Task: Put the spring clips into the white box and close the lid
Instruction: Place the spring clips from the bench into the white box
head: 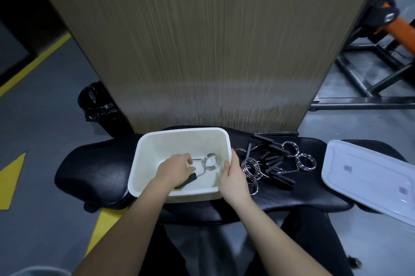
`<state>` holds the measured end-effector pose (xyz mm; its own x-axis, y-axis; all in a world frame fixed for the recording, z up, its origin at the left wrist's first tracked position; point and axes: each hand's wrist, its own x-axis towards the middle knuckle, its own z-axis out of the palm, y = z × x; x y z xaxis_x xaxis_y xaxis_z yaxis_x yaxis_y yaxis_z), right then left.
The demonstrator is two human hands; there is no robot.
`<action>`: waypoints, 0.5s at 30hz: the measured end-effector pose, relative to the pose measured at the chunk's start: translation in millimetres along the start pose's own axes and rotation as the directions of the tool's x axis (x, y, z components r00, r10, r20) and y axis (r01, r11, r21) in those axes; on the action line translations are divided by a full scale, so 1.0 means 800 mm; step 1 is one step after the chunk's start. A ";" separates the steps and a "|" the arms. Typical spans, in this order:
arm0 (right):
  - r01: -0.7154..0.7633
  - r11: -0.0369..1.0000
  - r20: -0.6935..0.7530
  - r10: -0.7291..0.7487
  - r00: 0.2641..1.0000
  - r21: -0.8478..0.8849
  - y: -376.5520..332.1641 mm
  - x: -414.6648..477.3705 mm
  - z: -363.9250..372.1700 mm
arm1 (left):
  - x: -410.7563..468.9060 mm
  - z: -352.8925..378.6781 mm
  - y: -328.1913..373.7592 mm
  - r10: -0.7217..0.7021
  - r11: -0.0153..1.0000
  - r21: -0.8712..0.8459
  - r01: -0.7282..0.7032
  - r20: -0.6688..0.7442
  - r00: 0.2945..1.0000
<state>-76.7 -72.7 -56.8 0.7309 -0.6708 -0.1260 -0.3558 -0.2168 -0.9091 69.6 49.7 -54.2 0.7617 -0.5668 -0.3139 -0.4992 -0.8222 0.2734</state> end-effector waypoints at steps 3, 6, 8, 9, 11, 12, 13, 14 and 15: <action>-0.055 0.996 0.141 0.044 0.989 0.075 -0.008 0.000 -0.013 | -0.028 -0.013 0.019 0.061 0.986 -0.147 -0.079 -0.127 0.990; -0.195 0.968 0.251 0.151 0.956 0.159 -0.002 0.006 -0.032 | -0.061 -0.011 0.041 0.135 0.968 -0.195 -0.159 -0.132 0.982; -0.123 0.986 0.078 0.114 0.990 0.113 0.011 0.009 -0.052 | -0.082 0.000 0.055 0.185 0.962 -0.188 -0.199 -0.087 0.979; -0.081 0.996 -0.034 0.083 0.996 0.046 0.019 0.008 -0.064 | -0.091 0.008 0.063 0.198 0.969 -0.138 -0.205 -0.061 0.978; -0.024 0.991 -0.142 0.006 0.990 -0.131 0.036 0.007 -0.087 | -0.108 0.024 0.075 0.234 0.971 0.080 -0.226 -0.111 0.966; 0.002 0.972 -0.112 -0.029 0.993 -0.234 0.046 0.008 -0.096 | -0.114 0.030 0.078 0.257 0.958 0.174 -0.228 -0.166 0.952; 0.028 0.938 -0.035 -0.042 0.998 -0.346 0.056 0.009 -0.101 | -0.116 0.034 0.079 0.270 0.949 0.221 -0.224 -0.204 0.941; 0.055 0.895 0.071 -0.026 0.997 -0.443 0.064 0.008 -0.102 | -0.115 0.037 0.078 0.263 0.950 0.228 -0.214 -0.213 0.941; 0.081 0.858 0.159 0.001 0.987 -0.507 0.071 0.007 -0.101 | -0.113 0.037 0.076 0.252 0.953 0.221 -0.205 -0.206 0.946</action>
<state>-139.5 -146.2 -76.7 0.8137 -0.5500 -0.1880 -0.5416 -0.6002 -0.5885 -41.9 49.3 -35.9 0.6798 -0.7322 -0.0408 -0.7237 -0.6788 0.1243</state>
